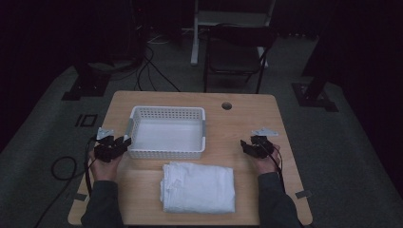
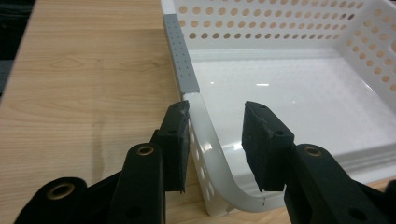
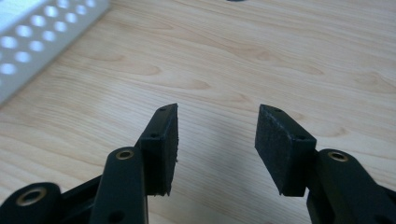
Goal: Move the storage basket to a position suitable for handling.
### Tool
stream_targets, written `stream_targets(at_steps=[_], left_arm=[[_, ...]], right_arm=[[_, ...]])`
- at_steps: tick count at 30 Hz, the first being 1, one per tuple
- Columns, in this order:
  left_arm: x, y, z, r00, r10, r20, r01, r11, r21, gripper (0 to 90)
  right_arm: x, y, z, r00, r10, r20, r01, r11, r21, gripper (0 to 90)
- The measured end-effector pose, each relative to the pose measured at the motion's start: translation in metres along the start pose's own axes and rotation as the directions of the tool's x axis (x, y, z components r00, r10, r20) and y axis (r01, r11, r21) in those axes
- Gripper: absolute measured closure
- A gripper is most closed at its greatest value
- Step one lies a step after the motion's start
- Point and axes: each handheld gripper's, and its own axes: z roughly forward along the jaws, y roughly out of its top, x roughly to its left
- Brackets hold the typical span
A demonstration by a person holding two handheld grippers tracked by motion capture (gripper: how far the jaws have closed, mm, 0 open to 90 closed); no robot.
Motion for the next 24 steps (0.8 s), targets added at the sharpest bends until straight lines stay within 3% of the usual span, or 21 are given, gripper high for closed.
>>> stream_targets(at_steps=[6, 9, 14, 16, 24], left_arm=[[-0.010, 0.000, 0.006, 0.9996, 0.023, 0.015, -0.023, 0.9997, 0.005, 63.1], [-0.015, 0.000, 0.008, 0.9995, 0.029, 0.015, -0.029, 0.9996, 0.006, 64.6], [-0.021, 0.000, 0.012, 0.9988, 0.038, 0.033, -0.038, 0.9992, 0.010, 66.3], [-0.025, 0.001, 0.014, 0.9983, 0.046, 0.035, -0.046, 0.9988, 0.014, 66.0], [-0.041, 0.005, 0.022, 0.9950, 0.083, 0.054, -0.085, 0.9960, 0.027, 65.9]], right_arm=[[0.014, 0.006, -0.005, 0.9986, -0.011, -0.052, 0.010, 1.000, -0.023, 50.4], [0.029, 0.011, -0.009, 0.9952, -0.034, -0.092, 0.031, 0.999, -0.040, 50.3], [0.042, 0.015, -0.011, 0.9895, -0.056, -0.133, 0.049, 0.997, -0.056, 53.3], [0.049, 0.016, -0.010, 0.9840, -0.050, -0.171, 0.040, 0.997, -0.062, 55.4], [0.057, 0.019, -0.012, 0.9738, -0.034, -0.225, 0.016, 0.997, -0.079, 56.9]])
